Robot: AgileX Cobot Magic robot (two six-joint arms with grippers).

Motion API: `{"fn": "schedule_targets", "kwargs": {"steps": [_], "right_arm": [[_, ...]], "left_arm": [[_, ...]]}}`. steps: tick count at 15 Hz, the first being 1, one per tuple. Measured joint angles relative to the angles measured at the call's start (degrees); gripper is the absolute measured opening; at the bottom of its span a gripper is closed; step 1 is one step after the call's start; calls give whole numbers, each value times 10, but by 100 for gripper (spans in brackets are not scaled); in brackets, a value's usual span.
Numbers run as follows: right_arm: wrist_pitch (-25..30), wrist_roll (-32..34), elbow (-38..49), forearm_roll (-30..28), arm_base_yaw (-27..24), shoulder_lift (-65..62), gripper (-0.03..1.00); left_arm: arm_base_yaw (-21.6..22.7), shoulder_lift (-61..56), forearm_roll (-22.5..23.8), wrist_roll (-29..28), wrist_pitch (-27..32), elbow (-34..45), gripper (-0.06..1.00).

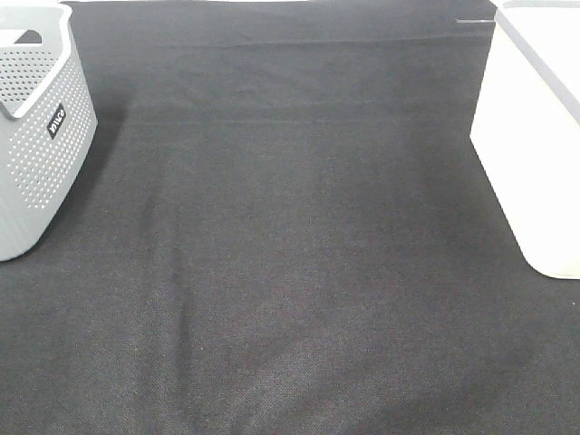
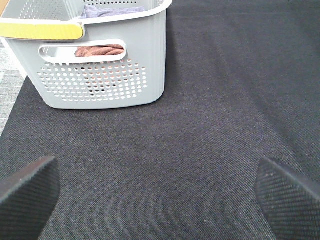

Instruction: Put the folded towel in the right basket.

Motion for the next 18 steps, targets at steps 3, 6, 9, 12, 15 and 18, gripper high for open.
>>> {"fn": "schedule_targets", "kwargs": {"steps": [3, 6, 9, 12, 15, 18], "right_arm": [[1, -3, 80, -1, 0, -152, 96], [-17, -19, 142, -7, 0, -294, 96], [-22, -38, 189, -8, 0, -402, 96], [-22, -38, 198, -8, 0, -405, 96], [-52, -38, 213, -8, 0, -405, 96], [-64, -38, 218, -9, 0, -405, 96]], "left_arm": [[0, 0, 0, 0, 0, 0, 99], [0, 0, 0, 0, 0, 0, 99], [0, 0, 0, 0, 0, 0, 99], [0, 0, 7, 0, 0, 0, 99], [0, 0, 7, 0, 0, 0, 99], [0, 0, 7, 0, 0, 0, 99]]}}
